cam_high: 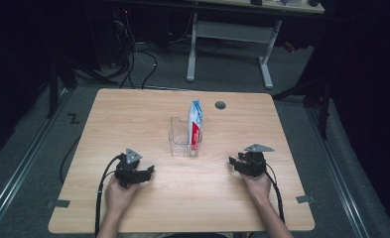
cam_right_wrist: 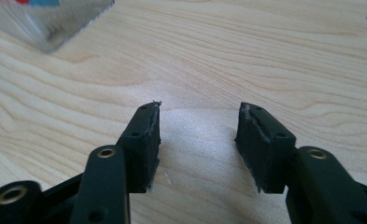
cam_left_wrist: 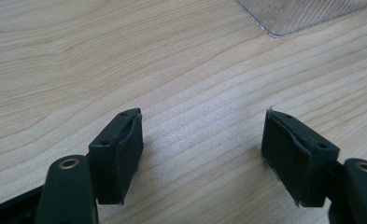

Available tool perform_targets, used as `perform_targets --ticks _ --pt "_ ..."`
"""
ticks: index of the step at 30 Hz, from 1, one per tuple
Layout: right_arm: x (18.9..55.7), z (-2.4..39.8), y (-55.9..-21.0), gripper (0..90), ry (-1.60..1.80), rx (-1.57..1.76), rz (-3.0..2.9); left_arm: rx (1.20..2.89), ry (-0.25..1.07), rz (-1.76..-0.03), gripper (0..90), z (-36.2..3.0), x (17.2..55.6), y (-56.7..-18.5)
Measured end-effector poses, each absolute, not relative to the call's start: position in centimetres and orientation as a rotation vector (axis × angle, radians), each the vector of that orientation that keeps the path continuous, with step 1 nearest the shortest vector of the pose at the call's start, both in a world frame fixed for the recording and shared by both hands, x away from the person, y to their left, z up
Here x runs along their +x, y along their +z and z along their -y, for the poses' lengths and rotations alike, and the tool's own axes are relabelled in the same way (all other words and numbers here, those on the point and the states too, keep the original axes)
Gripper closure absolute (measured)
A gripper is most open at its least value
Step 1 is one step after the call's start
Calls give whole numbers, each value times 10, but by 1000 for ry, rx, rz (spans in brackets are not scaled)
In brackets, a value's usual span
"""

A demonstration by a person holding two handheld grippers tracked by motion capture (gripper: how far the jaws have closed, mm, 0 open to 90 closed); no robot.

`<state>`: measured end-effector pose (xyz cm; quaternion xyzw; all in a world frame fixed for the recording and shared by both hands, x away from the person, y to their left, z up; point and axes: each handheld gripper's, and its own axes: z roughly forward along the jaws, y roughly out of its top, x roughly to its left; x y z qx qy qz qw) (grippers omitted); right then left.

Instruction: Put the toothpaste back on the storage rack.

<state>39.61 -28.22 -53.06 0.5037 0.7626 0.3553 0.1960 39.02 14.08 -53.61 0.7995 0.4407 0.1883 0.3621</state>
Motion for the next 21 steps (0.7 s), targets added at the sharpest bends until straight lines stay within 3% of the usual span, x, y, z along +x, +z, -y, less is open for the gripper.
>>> perform_targets --ticks 21 --pt "394 273 -531 428 910 1338 -2146 2060 488 -1134 299 -140 390 -536"
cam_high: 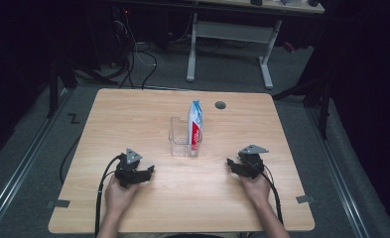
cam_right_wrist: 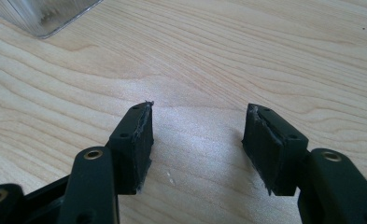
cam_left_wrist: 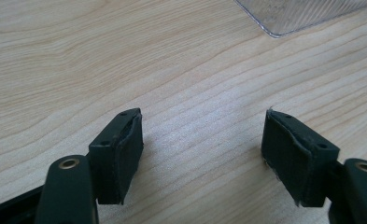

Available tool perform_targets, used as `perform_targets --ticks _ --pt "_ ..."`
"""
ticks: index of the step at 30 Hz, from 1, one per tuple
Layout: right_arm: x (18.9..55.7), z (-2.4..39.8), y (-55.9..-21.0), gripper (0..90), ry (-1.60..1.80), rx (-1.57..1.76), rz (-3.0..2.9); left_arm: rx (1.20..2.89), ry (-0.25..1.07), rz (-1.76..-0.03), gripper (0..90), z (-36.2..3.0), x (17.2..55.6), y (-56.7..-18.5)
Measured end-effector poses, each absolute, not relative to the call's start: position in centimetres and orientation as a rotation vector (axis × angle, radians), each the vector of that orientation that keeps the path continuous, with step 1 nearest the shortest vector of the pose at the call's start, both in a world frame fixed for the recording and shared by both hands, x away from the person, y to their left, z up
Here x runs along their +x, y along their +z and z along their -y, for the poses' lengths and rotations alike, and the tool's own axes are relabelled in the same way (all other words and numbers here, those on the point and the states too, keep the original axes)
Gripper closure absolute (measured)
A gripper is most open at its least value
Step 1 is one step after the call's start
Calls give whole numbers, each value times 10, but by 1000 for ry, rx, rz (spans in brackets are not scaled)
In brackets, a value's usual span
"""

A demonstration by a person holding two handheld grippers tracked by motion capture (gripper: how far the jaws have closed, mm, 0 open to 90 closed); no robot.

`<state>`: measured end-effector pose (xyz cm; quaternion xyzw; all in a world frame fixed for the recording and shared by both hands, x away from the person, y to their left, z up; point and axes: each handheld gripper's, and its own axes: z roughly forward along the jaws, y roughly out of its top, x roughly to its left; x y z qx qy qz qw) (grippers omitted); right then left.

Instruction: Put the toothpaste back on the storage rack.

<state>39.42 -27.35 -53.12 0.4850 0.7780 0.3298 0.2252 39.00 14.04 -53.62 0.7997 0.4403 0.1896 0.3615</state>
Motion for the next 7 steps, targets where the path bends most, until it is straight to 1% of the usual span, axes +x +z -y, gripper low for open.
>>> perform_targets --ticks 7 --pt "395 274 -531 425 914 1344 -2148 2060 486 -1134 301 -141 390 -536"
